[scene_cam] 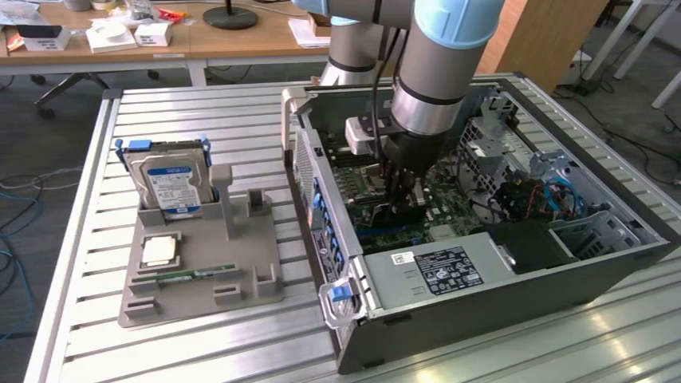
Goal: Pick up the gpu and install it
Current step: 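Insert the gpu into the slot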
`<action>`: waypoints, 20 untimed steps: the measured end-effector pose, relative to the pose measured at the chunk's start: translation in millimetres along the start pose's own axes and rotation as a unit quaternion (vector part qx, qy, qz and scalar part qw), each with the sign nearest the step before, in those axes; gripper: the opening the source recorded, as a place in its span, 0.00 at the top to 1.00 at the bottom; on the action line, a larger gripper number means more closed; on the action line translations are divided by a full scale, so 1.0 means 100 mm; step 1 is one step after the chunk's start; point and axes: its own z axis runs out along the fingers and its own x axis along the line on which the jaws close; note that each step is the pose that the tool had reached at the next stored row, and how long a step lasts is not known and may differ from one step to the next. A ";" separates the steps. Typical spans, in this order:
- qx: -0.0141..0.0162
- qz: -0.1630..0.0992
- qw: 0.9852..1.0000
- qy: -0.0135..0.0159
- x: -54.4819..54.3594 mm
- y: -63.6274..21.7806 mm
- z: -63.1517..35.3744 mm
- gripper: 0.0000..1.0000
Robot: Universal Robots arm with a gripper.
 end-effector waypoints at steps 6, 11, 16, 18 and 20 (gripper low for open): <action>0.000 0.000 1.000 0.000 0.00 0.006 0.001 0.74; 0.000 0.000 1.000 0.000 0.00 0.006 0.003 0.74; 0.000 0.000 1.000 0.000 0.00 0.006 0.003 0.74; 0.000 0.000 1.000 0.000 0.00 0.006 0.007 0.74; 0.000 0.000 1.000 0.000 0.00 0.006 0.008 0.74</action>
